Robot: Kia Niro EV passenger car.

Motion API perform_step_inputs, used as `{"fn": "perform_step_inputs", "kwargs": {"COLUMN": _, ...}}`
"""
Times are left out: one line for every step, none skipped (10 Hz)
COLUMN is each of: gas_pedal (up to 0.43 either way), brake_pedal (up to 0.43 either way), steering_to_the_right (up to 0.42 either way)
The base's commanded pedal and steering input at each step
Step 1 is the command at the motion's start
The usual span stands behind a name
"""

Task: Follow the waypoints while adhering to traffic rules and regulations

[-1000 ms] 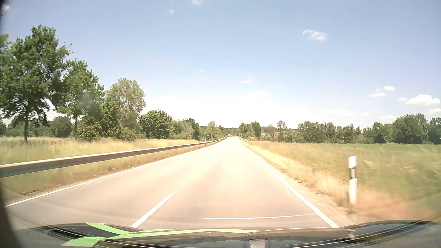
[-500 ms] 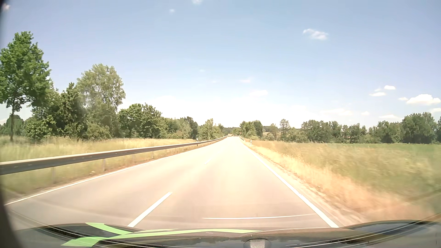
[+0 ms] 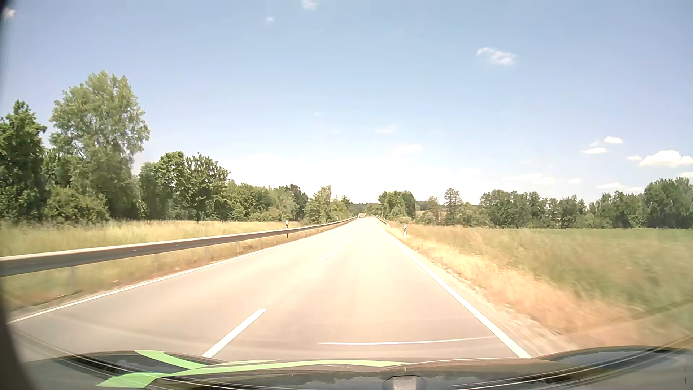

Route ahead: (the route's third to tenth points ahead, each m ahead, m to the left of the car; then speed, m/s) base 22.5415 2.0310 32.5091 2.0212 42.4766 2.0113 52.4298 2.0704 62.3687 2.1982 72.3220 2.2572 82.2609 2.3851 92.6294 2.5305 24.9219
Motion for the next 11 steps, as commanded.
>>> {"fn": "perform_step_inputs", "kwargs": {"gas_pedal": 0.260, "brake_pedal": 0.000, "steering_to_the_right": 0.000}}
{"fn": "perform_step_inputs", "kwargs": {"gas_pedal": 0.220, "brake_pedal": 0.000, "steering_to_the_right": -0.001}}
{"fn": "perform_step_inputs", "kwargs": {"gas_pedal": 0.220, "brake_pedal": 0.000, "steering_to_the_right": -0.001}}
{"fn": "perform_step_inputs", "kwargs": {"gas_pedal": 0.220, "brake_pedal": 0.000, "steering_to_the_right": 0.000}}
{"fn": "perform_step_inputs", "kwargs": {"gas_pedal": 0.228, "brake_pedal": 0.000, "steering_to_the_right": 0.000}}
{"fn": "perform_step_inputs", "kwargs": {"gas_pedal": 0.240, "brake_pedal": 0.000, "steering_to_the_right": 0.000}}
{"fn": "perform_step_inputs", "kwargs": {"gas_pedal": 0.248, "brake_pedal": 0.000, "steering_to_the_right": -0.001}}
{"fn": "perform_step_inputs", "kwargs": {"gas_pedal": 0.260, "brake_pedal": 0.000, "steering_to_the_right": 0.000}}
{"fn": "perform_step_inputs", "kwargs": {"gas_pedal": 0.260, "brake_pedal": 0.000, "steering_to_the_right": 0.000}}
{"fn": "perform_step_inputs", "kwargs": {"gas_pedal": 0.260, "brake_pedal": 0.000, "steering_to_the_right": 0.000}}
{"fn": "perform_step_inputs", "kwargs": {"gas_pedal": 0.260, "brake_pedal": 0.000, "steering_to_the_right": 0.000}}
